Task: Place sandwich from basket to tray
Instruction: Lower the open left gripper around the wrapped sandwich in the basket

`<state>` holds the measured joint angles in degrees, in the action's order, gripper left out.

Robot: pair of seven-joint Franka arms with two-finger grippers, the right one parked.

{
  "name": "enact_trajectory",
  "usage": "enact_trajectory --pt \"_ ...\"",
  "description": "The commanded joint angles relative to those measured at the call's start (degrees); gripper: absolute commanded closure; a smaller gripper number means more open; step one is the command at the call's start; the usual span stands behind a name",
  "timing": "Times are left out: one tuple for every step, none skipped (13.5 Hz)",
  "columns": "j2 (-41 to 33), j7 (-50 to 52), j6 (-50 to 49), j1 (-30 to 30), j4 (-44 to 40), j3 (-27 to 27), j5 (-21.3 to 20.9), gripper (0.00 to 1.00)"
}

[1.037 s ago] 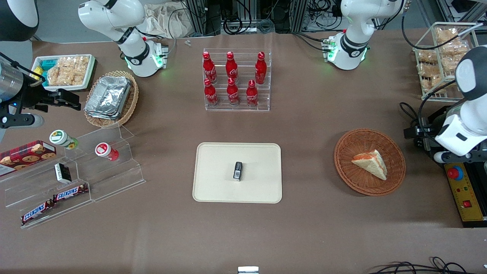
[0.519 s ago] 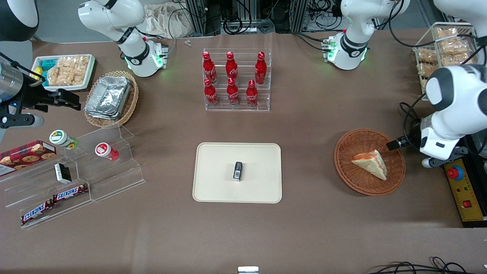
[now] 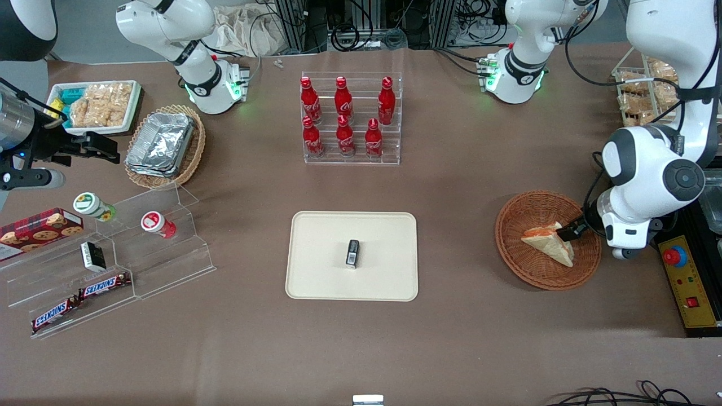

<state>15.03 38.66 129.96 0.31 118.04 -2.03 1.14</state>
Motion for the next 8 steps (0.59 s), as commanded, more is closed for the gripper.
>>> enact_trajectory --pt "1.31 6.15 0.64 -0.83 -2.20 -0.08 0.53 0.01" --pt "1.66 7.47 0.73 -0.83 -2.55 -0.08 0.71 0.01" --pt "2.01 7.66 0.99 -0.83 -2.64 -0.08 1.84 0.01" --pt "2.28 7.75 1.95 -0.83 -2.56 -0.08 2.98 0.01" --pt "2.72 7.92 2.83 -0.83 -2.29 -0.08 3.43 0.01" --pt "3.59 8.62 3.19 -0.92 -2.20 -0.08 3.43 0.01" --pt "3.86 8.71 3.54 -0.92 -2.03 -0.08 3.43 0.01" --pt "3.86 8.80 4.15 -0.92 -1.51 -0.08 3.43 0.01"
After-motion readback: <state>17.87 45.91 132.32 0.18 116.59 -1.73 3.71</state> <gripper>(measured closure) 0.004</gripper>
